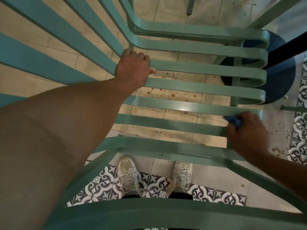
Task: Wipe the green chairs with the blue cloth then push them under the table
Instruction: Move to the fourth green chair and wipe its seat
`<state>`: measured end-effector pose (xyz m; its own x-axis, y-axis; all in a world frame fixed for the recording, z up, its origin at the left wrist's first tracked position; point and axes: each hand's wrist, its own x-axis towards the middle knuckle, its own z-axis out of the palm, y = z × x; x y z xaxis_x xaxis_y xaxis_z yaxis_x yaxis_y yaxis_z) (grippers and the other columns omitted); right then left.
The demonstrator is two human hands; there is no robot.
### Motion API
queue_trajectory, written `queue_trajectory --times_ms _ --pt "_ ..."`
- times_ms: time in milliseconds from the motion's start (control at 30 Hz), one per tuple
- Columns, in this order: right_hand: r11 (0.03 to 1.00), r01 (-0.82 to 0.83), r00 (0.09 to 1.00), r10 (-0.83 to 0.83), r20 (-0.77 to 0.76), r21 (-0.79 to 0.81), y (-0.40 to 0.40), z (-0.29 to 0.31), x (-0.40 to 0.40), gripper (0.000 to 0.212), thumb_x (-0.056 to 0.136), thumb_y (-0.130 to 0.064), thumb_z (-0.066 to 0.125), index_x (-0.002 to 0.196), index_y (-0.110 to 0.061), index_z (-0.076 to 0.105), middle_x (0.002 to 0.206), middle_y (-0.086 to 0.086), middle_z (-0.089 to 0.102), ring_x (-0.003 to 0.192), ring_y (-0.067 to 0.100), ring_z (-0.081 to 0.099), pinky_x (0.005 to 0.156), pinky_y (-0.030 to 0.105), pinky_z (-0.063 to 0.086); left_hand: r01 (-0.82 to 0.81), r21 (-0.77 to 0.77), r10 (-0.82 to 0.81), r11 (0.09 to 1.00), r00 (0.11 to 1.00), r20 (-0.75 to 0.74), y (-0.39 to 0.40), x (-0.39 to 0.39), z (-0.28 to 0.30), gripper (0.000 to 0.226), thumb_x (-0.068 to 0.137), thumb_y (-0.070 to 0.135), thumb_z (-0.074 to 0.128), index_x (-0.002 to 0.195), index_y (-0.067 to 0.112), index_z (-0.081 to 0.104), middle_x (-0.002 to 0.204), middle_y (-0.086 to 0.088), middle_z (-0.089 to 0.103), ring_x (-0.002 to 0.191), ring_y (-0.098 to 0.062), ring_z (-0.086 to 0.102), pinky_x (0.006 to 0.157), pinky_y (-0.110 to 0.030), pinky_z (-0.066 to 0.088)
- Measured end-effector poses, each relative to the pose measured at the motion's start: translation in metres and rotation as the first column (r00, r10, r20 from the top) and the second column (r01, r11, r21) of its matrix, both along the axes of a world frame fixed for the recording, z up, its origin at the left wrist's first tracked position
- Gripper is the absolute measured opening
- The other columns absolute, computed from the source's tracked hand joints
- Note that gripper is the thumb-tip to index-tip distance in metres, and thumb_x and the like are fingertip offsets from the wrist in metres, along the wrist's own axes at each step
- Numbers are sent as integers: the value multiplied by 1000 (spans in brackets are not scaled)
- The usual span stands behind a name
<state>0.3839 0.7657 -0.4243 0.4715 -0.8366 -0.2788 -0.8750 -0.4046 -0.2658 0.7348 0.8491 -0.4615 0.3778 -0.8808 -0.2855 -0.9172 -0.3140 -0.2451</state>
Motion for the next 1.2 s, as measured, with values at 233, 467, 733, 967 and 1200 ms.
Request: queue_trajectory --times_ms 233,467,733,967,1200 --pt "812 -575 799 530 284 102 158 -26 208 29 92 -28 53 119 -17 53 110 10 54 98 29 56 80 38 42 23 -39 -23 999 1000 10 0 0 0 54 101 49 30 123 6 54 120 -18 60 112 -37 54 99 -44 32" --pt "706 -708 706 708 -4 28 12 -3 15 30 81 -30 59 107 -14 55 102 14 59 78 27 59 57 28 45 3 -13 -3 1000 1000 4 0 0 0 55 100 51 29 122 7 55 118 -18 62 110 -36 55 97 -43 32" --pt "570 -820 558 779 286 48 83 -19 47 32 86 -33 47 115 -22 54 103 3 57 91 17 56 68 30 50 -11 -15 11 1000 1000 -2 -1 -1 -1 55 100 51 29 120 8 56 117 -17 62 109 -36 56 97 -43 32" --pt "270 -963 247 901 355 -14 129 -30 144 33 80 -24 71 109 -13 61 99 16 62 88 33 60 75 44 52 -26 5 26 1000 999 -21 1 -2 0 55 100 51 29 124 9 55 118 -16 62 111 -36 54 99 -43 31" --pt "182 -970 163 979 -125 161 -38 21 -63 56 57 -46 83 103 -36 53 105 -1 55 88 18 59 67 34 59 -20 27 21 999 999 -37 1 -4 5 56 101 51 29 127 8 53 121 -14 61 110 -34 55 97 -42 31"
